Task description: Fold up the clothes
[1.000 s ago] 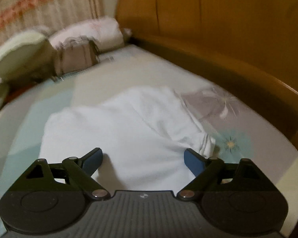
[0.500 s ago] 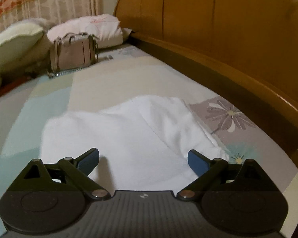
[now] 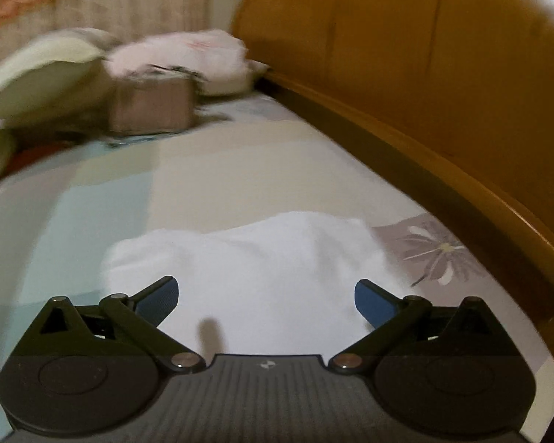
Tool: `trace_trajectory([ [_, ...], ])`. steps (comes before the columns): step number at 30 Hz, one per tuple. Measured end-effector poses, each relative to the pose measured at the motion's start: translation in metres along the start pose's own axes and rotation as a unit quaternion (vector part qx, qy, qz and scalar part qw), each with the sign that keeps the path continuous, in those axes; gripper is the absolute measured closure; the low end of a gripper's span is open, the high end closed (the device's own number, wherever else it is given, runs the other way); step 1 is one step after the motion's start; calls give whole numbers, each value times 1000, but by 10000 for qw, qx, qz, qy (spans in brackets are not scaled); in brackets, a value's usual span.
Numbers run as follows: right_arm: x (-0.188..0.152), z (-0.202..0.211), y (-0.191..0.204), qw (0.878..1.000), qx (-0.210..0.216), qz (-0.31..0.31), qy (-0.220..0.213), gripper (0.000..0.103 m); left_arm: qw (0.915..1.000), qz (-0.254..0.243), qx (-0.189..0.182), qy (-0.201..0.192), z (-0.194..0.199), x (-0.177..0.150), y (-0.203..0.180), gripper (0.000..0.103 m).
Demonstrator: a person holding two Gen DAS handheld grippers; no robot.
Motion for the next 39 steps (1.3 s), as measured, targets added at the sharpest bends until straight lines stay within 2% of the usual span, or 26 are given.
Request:
trace_trajectory([
  [3, -21, 37, 25, 9979, 634, -44, 102, 0, 9999, -45, -52, -84, 7, 3, -3, 4],
  [6, -47, 60, 43, 9928, 1101, -185, 434, 0, 9999, -98, -39, -53, 15, 3, -5, 4],
  [8, -63, 66, 46, 9905, 1170, -301, 664, 0, 10000, -61, -35, -62, 21, 2, -6, 4],
  [13, -71, 85, 41, 9902, 1128, -482, 666, 0, 9999, 103, -34, -11, 32, -2, -5, 4],
  [16, -66, 86, 37, 9876, 1147, -891, 595, 0, 9996, 259, -43, 91, 33, -2, -5, 4],
  [20, -83, 75, 40, 9875, 784, -936, 996, 0, 9986, 493, -84, 171, 40, -2, -7, 4],
  [25, -82, 96, 57, 9907, 322, -967, 901, 0, 9982, 582, -35, 112, 50, 3, -7, 4],
  [31, -90, 138, 83, 9936, 46, -880, 701, 0, 9979, 634, -85, -32, 64, 9, -9, 4],
  [39, -91, 177, 87, 9923, -316, -1074, 527, 0, 9973, 689, -208, -122, 78, 11, -16, 4],
])
Point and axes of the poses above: each gripper's, at about its wrist camera, not at the fingertips, and z roughly against the way its jaws point, y to its left, x to its top, the point moved 7 cm from there along -z, roughly the way its jaws point, and after that the axes turned 9 degrees about -y, right-handed, at the moved point
